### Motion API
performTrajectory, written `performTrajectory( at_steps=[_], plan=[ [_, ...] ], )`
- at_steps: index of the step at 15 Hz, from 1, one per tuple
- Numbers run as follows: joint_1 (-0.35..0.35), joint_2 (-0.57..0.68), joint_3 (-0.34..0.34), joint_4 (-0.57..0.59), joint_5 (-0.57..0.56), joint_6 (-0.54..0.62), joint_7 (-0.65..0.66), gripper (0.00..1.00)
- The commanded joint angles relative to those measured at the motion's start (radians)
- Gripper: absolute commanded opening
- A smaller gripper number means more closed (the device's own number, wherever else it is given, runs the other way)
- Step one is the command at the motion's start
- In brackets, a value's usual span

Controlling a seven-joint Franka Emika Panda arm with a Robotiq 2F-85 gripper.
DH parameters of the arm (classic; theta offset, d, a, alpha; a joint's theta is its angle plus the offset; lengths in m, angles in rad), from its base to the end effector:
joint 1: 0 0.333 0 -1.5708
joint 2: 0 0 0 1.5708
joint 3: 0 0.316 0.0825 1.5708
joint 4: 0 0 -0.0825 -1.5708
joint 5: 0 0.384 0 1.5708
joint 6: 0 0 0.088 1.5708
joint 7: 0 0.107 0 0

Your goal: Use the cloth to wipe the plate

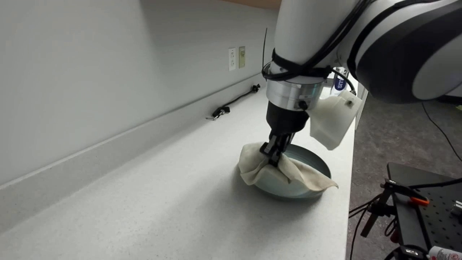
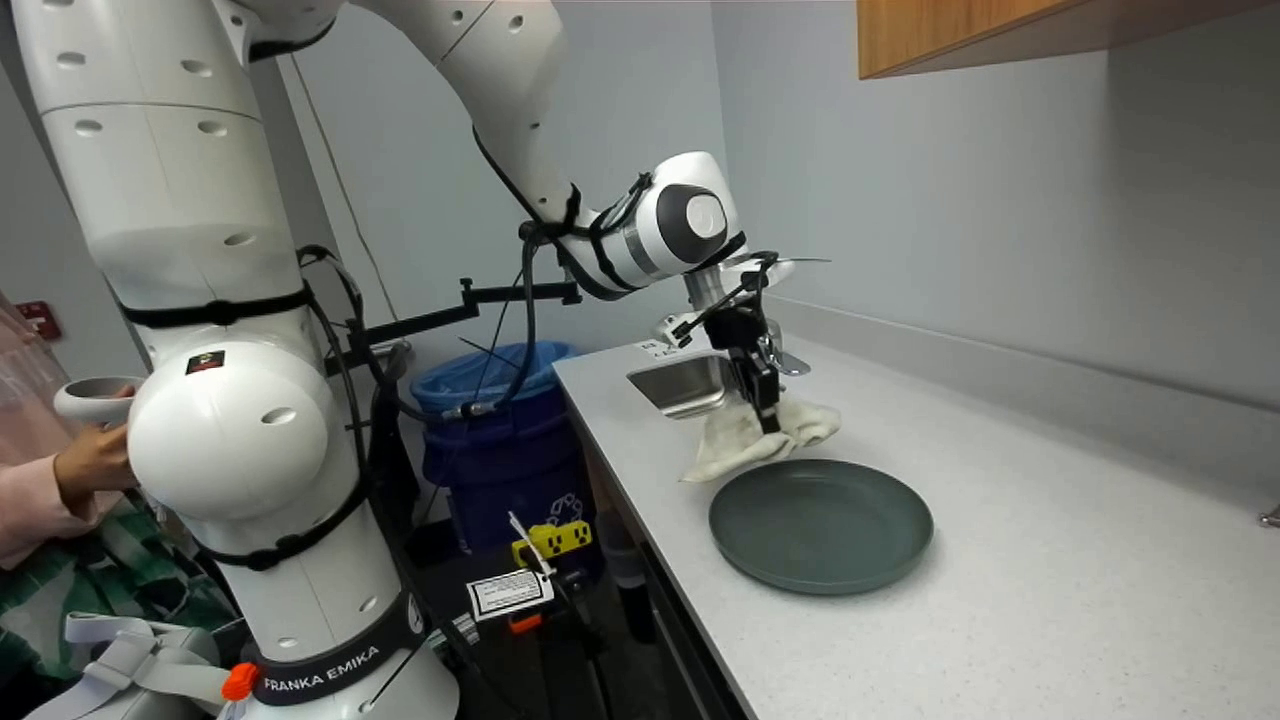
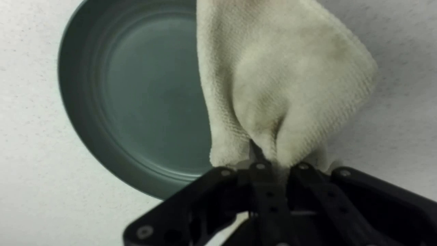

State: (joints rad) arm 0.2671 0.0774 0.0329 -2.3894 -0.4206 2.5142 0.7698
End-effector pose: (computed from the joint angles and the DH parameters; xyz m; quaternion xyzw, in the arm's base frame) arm 0.4799 0.1521 0.2902 0.9896 -0.0662 0.0840 0.0958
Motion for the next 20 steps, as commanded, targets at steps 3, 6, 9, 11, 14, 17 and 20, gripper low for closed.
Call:
performTrajectory(
  at_steps=[3,6,9,11,14,17,20],
  plan=[
    [-0.125,0.038,-0.051,0.003,-0.111,0.010,0.028,0.03],
    [-0.142,0.102,-0.069,0.028,-0.125,0.000,0.041,0.03],
    [-0.129,0.177,-0.073,0.063,-0.099,0.012,0.033,0.03],
    [-0.118,0.209,-0.067,0.086,-0.075,0.023,0.016,0.03],
    [-0.092,0.216,-0.055,0.104,-0.056,0.039,-0.008,0.03],
    [-0.074,0.196,-0.030,0.096,-0.038,0.046,-0.054,0.03],
    [-0.063,0.186,-0.016,0.076,-0.023,0.022,-0.097,0.03]
  ],
)
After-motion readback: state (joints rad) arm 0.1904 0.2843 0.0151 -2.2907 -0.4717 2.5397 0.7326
